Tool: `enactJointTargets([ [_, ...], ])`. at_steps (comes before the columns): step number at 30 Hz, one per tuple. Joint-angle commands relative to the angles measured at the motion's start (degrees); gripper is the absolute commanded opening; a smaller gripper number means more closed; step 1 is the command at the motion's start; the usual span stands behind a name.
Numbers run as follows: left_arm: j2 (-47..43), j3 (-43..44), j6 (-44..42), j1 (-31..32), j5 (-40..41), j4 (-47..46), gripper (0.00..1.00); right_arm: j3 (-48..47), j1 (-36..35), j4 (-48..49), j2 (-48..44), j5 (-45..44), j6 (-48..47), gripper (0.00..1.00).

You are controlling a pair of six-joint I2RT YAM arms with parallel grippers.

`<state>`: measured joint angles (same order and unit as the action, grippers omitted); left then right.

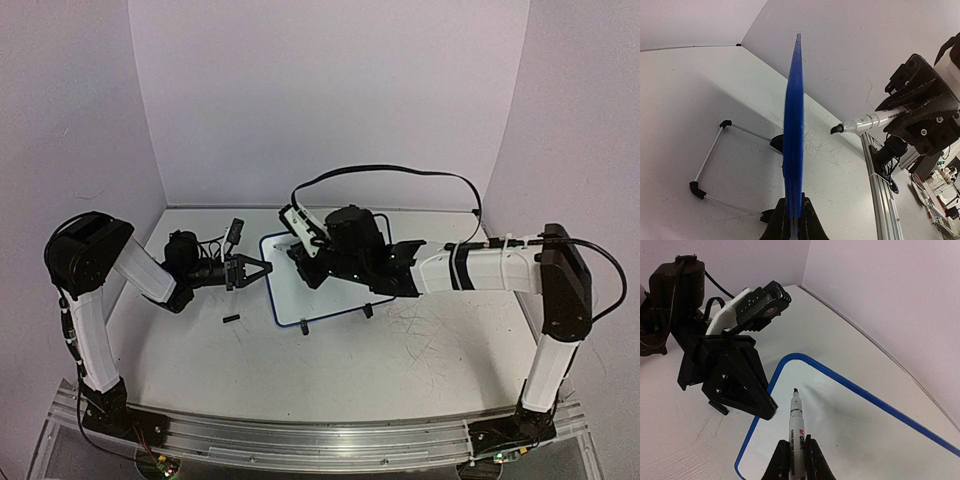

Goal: Write a sentence on the whiteboard

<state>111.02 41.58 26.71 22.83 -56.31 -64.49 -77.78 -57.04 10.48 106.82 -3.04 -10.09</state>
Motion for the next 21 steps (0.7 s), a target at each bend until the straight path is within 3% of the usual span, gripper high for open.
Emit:
enactJointTargets([
  [1,0.02,0.6,-3.34,1.21,0.69,5.09,0.0,-2.75,-0.35,1.08,1.27,-1.18,0.07,0.0],
  [21,-0.05,0.77,-3.42,1.17,0.63,5.39,0.0,-3.86,-0.29,1.12,2.79,-3.25,0.39,0.0],
])
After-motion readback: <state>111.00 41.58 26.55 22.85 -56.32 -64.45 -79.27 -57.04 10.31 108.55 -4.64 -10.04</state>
